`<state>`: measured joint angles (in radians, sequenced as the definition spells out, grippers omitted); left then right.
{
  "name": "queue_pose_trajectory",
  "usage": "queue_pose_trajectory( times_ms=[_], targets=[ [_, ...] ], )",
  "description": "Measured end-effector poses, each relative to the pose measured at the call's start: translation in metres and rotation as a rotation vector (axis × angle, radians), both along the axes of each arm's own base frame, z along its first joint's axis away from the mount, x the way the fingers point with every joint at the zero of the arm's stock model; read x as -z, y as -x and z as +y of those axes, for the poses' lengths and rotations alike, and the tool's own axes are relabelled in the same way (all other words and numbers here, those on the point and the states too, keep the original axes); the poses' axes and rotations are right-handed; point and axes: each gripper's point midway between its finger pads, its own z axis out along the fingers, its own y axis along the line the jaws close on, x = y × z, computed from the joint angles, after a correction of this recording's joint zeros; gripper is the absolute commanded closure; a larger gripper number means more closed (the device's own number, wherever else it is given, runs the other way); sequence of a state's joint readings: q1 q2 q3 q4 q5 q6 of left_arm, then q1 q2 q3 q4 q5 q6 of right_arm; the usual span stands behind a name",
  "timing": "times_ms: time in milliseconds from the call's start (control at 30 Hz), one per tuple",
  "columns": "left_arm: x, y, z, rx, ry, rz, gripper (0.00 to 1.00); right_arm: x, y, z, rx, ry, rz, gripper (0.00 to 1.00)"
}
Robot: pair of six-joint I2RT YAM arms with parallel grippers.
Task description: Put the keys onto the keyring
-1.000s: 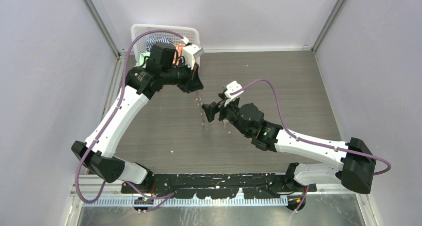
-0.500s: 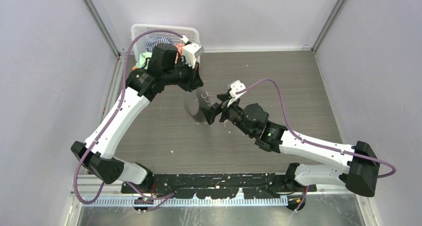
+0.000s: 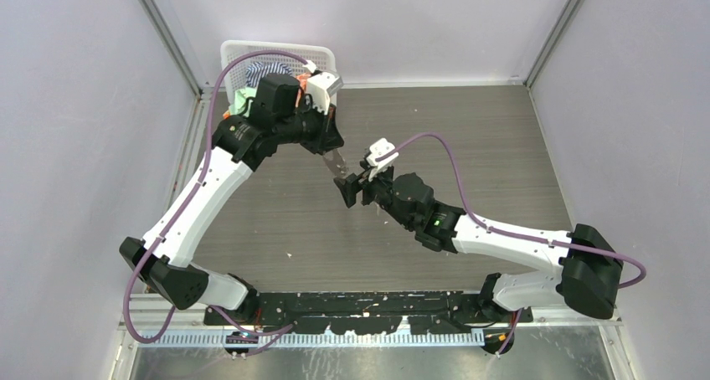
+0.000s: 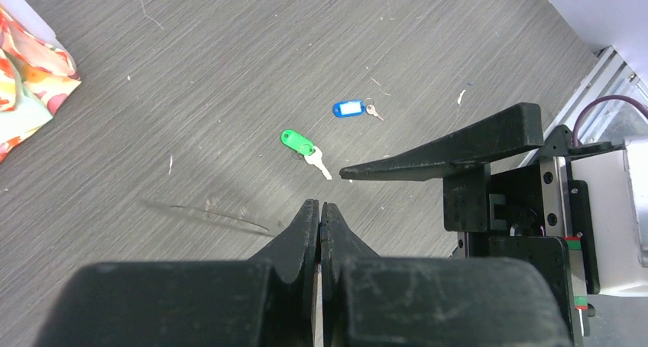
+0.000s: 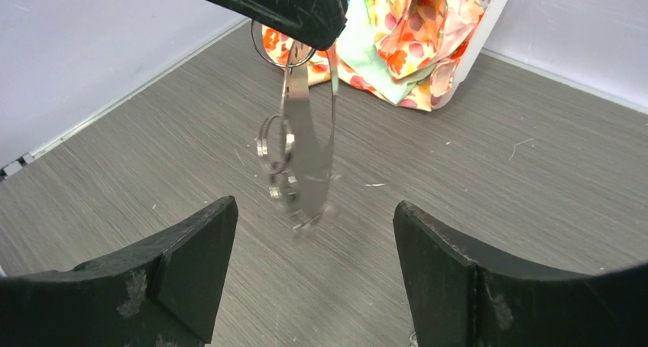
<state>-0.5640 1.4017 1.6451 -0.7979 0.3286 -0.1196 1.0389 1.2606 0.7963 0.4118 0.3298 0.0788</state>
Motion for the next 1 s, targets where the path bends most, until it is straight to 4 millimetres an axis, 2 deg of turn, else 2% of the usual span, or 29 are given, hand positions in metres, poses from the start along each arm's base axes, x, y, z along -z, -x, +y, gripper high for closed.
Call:
queue_pose_trajectory(
  times_ms=[267,367,433,500,567,667,733,867,900,1000],
  targets=[
    [0.000,0.004,-0.002,0.016,0.007,0.013,1.00,-0.013,-0.003,-0.007,0.005,0.007,-0.047,0.18],
    [0.000,0.005,-0.004,0.020,0.010,0.016,1.00,-0.021,-0.002,-0.005,-0.011,-0.010,-0.052,0.23],
    [0.000,0.006,-0.004,0.019,0.012,0.019,1.00,-0.028,-0.002,-0.001,-0.020,-0.029,-0.051,0.29],
    [0.000,0.006,-0.005,0.018,0.014,0.022,1.00,-0.034,-0.003,0.002,-0.023,-0.043,-0.051,0.40],
    [0.000,0.007,-0.005,0.014,0.019,0.030,1.00,-0.035,-0.006,0.006,-0.022,-0.044,-0.049,0.55],
    [0.000,0.007,-0.005,0.010,0.022,0.033,1.00,-0.027,-0.009,0.009,-0.015,-0.010,-0.038,0.68],
    [-0.002,0.009,-0.005,0.009,0.026,0.030,1.00,-0.019,-0.012,0.009,-0.009,0.020,-0.029,0.73],
    [-0.005,0.010,-0.003,0.001,0.032,0.026,1.00,-0.015,-0.014,0.008,0.001,0.045,-0.028,0.96],
    [-0.006,0.009,-0.004,-0.002,0.037,0.026,1.00,-0.016,-0.014,0.008,0.005,0.054,-0.037,0.99],
    [-0.006,0.010,-0.004,-0.008,0.041,0.037,0.98,-0.019,-0.013,0.007,0.009,0.045,-0.038,0.99]
  ],
)
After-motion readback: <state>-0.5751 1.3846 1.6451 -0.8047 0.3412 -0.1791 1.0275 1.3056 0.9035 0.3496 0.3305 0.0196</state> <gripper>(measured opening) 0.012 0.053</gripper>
